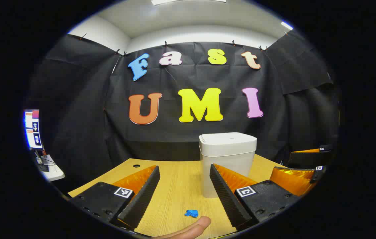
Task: Press the lid of the desktop garbage bin to open it, pick up the crumpled paper on the desktop and throw it into the bin, then pick up the pop can on the desktop and drop it into the bin, and finally close the garbage bin lid.
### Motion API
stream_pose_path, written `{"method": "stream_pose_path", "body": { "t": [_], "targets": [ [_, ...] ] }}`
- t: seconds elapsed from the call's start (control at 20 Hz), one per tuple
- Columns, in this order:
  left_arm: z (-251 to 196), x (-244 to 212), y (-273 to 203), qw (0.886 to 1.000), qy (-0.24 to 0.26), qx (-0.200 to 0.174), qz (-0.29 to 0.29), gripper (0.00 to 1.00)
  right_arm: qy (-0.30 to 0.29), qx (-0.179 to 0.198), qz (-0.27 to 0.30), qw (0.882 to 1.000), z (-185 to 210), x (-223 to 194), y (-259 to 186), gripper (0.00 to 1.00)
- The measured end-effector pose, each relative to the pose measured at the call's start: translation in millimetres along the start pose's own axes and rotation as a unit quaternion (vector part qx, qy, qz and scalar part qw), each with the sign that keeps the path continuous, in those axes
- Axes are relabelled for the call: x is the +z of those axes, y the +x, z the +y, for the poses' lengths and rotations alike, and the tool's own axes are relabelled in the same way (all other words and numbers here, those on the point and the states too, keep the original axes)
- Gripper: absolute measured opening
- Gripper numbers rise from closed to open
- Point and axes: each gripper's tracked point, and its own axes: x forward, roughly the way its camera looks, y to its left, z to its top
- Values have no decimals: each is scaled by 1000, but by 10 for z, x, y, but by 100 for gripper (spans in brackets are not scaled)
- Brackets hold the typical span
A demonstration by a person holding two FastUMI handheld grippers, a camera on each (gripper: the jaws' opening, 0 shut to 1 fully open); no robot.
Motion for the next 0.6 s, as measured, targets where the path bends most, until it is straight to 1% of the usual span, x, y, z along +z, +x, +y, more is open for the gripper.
{"method": "stream_pose_path", "body": {
  "t": [0.15,0.25,0.35,0.6],
  "targets": [
    [126,53,14,1000,1,17,-10,98,-8,-15,-1,1000,-70,-12,10,96],
    [101,21,37,1000,-7,9,-5,97,-9,-19,1,1000,-86,-62,35,96],
    [131,-2,53,1000,-10,12,0,97,-7,-22,3,1000,-116,-75,39,96],
    [122,-1,66,1000,-12,7,0,97,1,-33,7,999,-242,-104,42,96]
  ]
}}
